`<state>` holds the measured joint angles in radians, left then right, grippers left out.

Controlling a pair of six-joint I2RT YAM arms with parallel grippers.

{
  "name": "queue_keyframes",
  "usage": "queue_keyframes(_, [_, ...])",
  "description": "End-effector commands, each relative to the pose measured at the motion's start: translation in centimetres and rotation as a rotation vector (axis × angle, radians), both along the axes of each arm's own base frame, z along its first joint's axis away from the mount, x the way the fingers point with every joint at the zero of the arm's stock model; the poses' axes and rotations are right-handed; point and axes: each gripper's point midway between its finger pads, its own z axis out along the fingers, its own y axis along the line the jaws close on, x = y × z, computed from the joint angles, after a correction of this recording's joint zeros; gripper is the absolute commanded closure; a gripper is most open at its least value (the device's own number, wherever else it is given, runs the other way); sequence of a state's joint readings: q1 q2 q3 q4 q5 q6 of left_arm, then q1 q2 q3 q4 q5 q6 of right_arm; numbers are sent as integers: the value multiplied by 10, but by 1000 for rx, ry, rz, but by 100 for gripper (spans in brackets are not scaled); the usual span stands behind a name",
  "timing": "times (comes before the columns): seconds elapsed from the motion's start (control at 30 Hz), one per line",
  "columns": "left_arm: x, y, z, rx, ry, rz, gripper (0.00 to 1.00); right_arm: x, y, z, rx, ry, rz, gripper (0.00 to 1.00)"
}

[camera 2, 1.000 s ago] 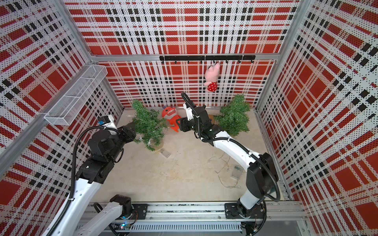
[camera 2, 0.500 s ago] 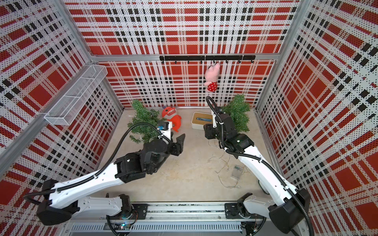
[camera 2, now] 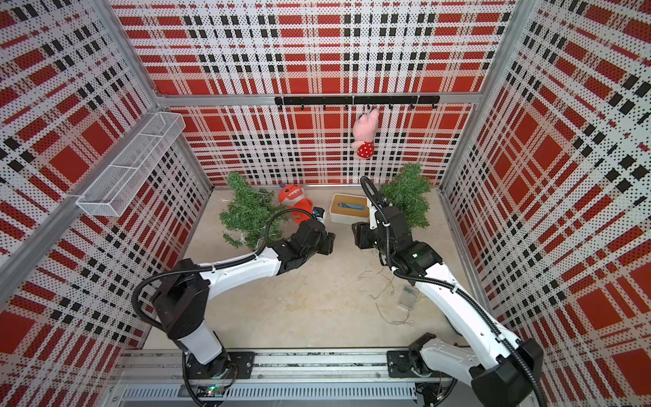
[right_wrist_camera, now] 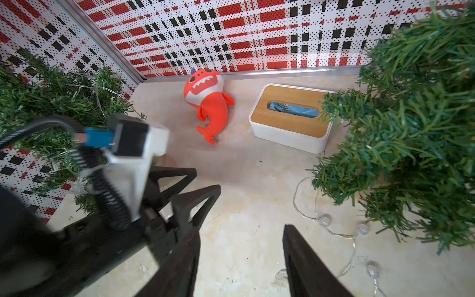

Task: Wrap string light around the christmas tree
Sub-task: Move the christmas tree to the center of the board.

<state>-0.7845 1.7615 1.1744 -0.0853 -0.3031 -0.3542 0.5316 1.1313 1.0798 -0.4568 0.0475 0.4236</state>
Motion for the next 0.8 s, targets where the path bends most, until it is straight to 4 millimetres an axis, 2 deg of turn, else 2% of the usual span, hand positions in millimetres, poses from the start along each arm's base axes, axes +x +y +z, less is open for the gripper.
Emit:
queue_keyframes(0.0, [20,10,-14,18,-16,5,36,7,14,-13,49,15,35,45])
queue_keyframes(0.2, [48,58,-54,134,9,121,36,10,30,-29,96,35,75,46])
queue_keyframes(0.4, [55,90,-91,230,48,179,37,9,36,-42,110,54,96,46])
queue_keyframes(0.57, [53,117,-109,251,81,228,37,10,39,-47,109,66,104,46])
queue_keyframes(0.77, [49,145,-119,249,105,262,37,10,42,-50,111,66,107,47])
